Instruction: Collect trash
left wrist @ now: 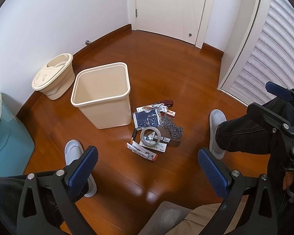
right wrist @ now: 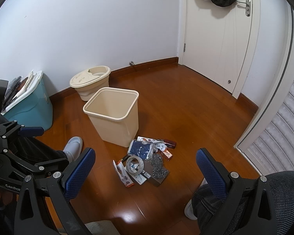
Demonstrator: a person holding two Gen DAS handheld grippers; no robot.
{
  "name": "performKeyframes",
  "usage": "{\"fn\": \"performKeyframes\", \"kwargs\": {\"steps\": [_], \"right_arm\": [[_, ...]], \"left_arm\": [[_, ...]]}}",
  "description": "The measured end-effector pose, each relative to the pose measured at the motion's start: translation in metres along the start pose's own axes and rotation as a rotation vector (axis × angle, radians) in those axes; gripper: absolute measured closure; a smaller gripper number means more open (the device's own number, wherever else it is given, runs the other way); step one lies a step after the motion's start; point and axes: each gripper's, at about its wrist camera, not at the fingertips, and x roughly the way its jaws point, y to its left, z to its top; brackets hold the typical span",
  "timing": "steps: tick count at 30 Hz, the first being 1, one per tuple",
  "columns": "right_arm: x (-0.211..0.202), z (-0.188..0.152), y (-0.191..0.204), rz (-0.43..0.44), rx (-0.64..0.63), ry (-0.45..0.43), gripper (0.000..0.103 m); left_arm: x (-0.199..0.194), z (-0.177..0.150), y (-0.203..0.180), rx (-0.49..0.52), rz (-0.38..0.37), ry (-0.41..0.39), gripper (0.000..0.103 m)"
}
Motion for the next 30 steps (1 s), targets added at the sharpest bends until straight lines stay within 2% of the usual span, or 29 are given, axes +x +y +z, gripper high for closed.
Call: {"fn": "performKeyframes", "kwargs": {"steps": [10,16,19,21,24,26,27,28,30], "right_arm": [[0.001,0.0,0.0,0.006,0.014,0.012,0.0],[0.025,0.0,-0.006,0.042,0.12,0.129,0.0],[0.06,0.013,-0.018,0.093,0.156,0.291,0.0],[0.098,0.024,-0.022,0.127,0.151,0.439,0.0],[0.147,0.041,-0.036,0.202,0.181,0.53,0.0],[0.184,0.043,-0.052,0.246,0.261,0.592,0.0],[0.218,0.037,-0.067,0.274,0.386,0.646,0.0],[0.236,0.035,-0.076,0.284,0.467,0.674,0.0],[0.286,0.016,-0.1,0.298,0.724,0.727,0.0]], "left_arm": [[0.006,0.0,0.007,-0.031,0.029,0.023,0.0],[0.029,0.01,0.034,-0.172,0.075,0.114,0.0],[0.042,0.017,0.052,-0.258,0.096,0.163,0.0],[0.053,0.02,0.062,-0.325,0.103,0.195,0.0],[0.085,0.022,0.076,-0.46,0.082,0.274,0.0],[0.116,0.02,0.084,-0.562,0.082,0.338,0.0],[0.128,0.018,0.086,-0.603,0.085,0.361,0.0],[0.143,0.014,0.089,-0.655,0.089,0.385,0.0],[0.17,0.008,0.09,-0.711,0.098,0.42,0.0]]}}
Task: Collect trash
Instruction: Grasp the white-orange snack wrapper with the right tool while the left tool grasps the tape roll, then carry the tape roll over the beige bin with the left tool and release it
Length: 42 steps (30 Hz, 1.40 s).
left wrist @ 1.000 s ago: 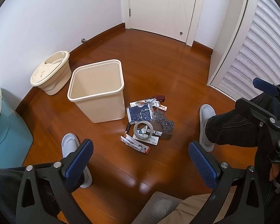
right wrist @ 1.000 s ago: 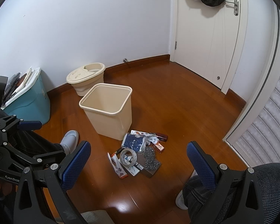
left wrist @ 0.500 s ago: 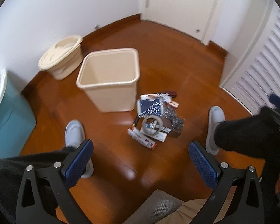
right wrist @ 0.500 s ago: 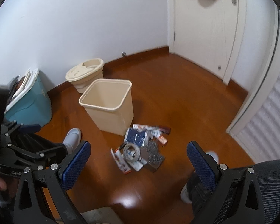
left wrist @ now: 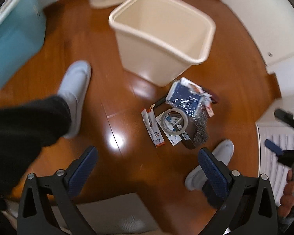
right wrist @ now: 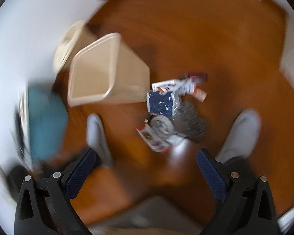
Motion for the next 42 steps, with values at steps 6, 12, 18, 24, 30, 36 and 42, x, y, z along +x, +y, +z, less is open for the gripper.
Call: {"fn": "performKeyframes", "kwargs": {"steps": [6,12,18,24,30,36,42], "right_arm": [[0.105,0.069,-0.056,0.08,0.374,0.071,0.006],[0.18,0.115,-0.084,0.125,0.536,0.08,0.017],[0.222,0.146,-0.101,0.152,0.601,0.067,0.044],[0.231,0.153,-0.105,0.167,0.597,0.068,0.085],[0.178,0.162,-0.073,0.11,0.434,0.064,0.086],[0.068,0.168,-0.005,0.078,0.197,0.026,0.086],[-0.043,0.131,0.036,0.242,0.084,-0.069,0.085]], "left_arm": [[0.071,0.011,-0.011,-0.056,0.009,0.073,0.0],[0.115,0.026,-0.02,-0.021,0.039,0.094,0.0],[0.145,0.028,-0.029,0.031,0.08,0.09,0.0],[0.164,0.021,-0.019,0.02,0.118,0.114,0.0],[0.17,0.019,-0.014,-0.004,0.116,0.098,0.0],[0.18,0.013,-0.042,0.039,0.086,0.068,0.0],[0.219,0.014,-0.075,0.073,0.037,0.089,0.0]]}}
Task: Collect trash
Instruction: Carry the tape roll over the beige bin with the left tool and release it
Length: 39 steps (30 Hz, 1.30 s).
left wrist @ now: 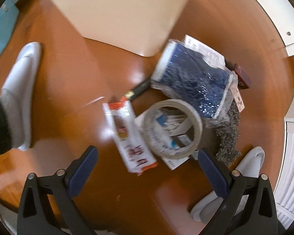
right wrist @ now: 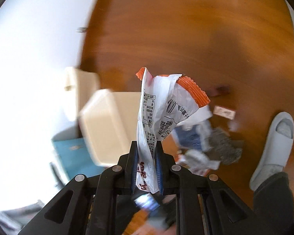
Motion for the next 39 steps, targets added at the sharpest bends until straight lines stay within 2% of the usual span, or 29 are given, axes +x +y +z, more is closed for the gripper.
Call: {"fn": "performKeyframes", "kwargs": {"steps": [3,7,8,10,11,13,14,15,19,22,26,29,31,33,35,37,39], "right_arm": [[-0.016,-0.001,0.003,0.067,0.023,-0.014,0.085],[-0.023,0.002,0.0,0.078,0.027,-0.021,0.085],[-0.025,0.004,0.0,0.08,0.027,-0.023,0.085],[-0.026,0.006,-0.003,0.071,0.021,-0.023,0.084],[-0.026,0.007,-0.005,0.063,0.021,-0.02,0.084],[-0.016,0.007,-0.016,0.046,0.026,-0.011,0.084],[-0.013,0.006,-0.021,0.042,0.031,-0.01,0.084],[-0.012,0.005,-0.023,0.039,0.036,-0.012,0.084],[-0.016,0.004,-0.022,0.039,0.027,-0.026,0.084],[-0.019,0.003,-0.016,0.064,0.021,-0.038,0.084],[-0.028,0.004,-0.003,0.096,-0.005,-0.068,0.084],[-0.039,0.002,0.005,0.107,-0.027,-0.097,0.084],[-0.046,0.0,0.004,0.112,-0.025,-0.114,0.084],[-0.05,-0.001,0.001,0.115,-0.018,-0.124,0.084],[-0.055,-0.004,-0.004,0.109,-0.012,-0.137,0.084],[-0.057,-0.005,-0.008,0.107,-0.008,-0.139,0.084],[-0.058,-0.004,-0.013,0.093,-0.007,-0.145,0.084]], "left_arm": [[0.017,0.006,-0.007,0.009,-0.027,0.009,0.004],[0.03,0.01,-0.01,-0.001,-0.06,0.009,0.008],[0.033,0.011,-0.012,-0.003,-0.074,0.014,0.014],[0.04,0.012,-0.02,0.016,-0.102,0.032,0.027],[0.043,0.013,-0.024,0.029,-0.111,0.038,0.037],[0.047,0.015,-0.032,0.052,-0.148,0.044,0.06],[0.05,0.016,-0.036,0.059,-0.175,0.055,0.079],[0.051,0.018,-0.038,0.064,-0.181,0.058,0.092],[0.033,0.017,-0.035,0.065,-0.254,0.039,0.093],[-0.009,0.009,-0.03,0.11,-0.27,0.008,0.095],[-0.093,0.005,-0.03,0.188,-0.311,-0.044,0.095],[-0.179,0.012,-0.03,0.292,-0.379,-0.134,0.095],[-0.239,0.03,-0.021,0.359,-0.397,-0.214,0.095],[-0.273,0.059,-0.013,0.396,-0.347,-0.259,0.095],[-0.279,0.105,-0.003,0.391,-0.266,-0.242,0.095],[-0.259,0.159,0.007,0.371,-0.182,-0.187,0.095],[-0.229,0.195,0.008,0.365,-0.121,-0.151,0.095]]}}
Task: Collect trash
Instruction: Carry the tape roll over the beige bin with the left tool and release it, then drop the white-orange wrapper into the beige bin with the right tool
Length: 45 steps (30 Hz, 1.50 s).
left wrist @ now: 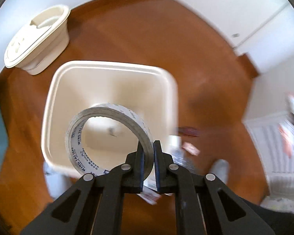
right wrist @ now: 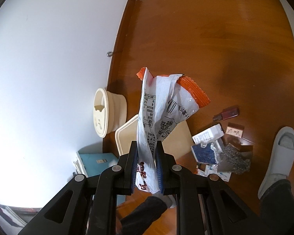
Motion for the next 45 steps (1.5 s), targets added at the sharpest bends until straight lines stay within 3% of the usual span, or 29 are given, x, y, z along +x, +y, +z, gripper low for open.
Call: {"fn": "performKeyframes", "kwargs": {"steps": [4,9,11,14,18,22,24,29,35,38,40,45], "right_arm": [[0.008,0.003,-0.008,-0.029,0.012,0.012,0.084],[0.027,0.003,-0.003,-0.027,0.013,0.06,0.084],[0.035,0.001,0.004,-0.019,-0.002,0.079,0.084],[0.045,0.001,0.017,-0.015,-0.03,0.1,0.084],[0.053,0.0,0.017,-0.023,-0.03,0.114,0.084],[0.055,-0.001,0.012,-0.041,-0.017,0.111,0.084],[0.055,-0.002,0.012,-0.045,-0.015,0.108,0.084],[0.056,-0.001,0.012,-0.049,-0.023,0.106,0.084],[0.054,0.002,0.013,-0.052,-0.026,0.101,0.084],[0.052,0.001,0.019,-0.054,-0.054,0.085,0.083],[0.052,0.0,0.025,-0.064,-0.09,0.075,0.083],[0.074,-0.014,0.058,-0.055,-0.235,0.099,0.081]], "left_arm": [[0.093,0.033,0.017,0.009,0.078,0.166,0.095],[0.19,0.038,0.037,0.021,0.126,0.454,0.095],[0.215,0.036,0.037,0.074,0.148,0.55,0.095],[0.237,0.041,0.036,0.149,0.115,0.681,0.094],[0.261,0.039,0.034,0.23,0.213,0.795,0.093],[0.271,0.045,0.034,0.263,0.215,0.792,0.087],[0.277,0.045,0.034,0.293,0.212,0.796,0.079],[0.28,0.043,0.033,0.319,0.201,0.811,0.076],[0.232,0.046,0.034,0.342,0.235,0.799,0.076],[0.17,0.048,0.03,0.308,0.183,0.711,0.076],[0.117,0.042,0.022,0.244,0.103,0.608,0.076],[-0.034,0.007,0.042,-0.086,-0.158,0.258,0.076]]}}
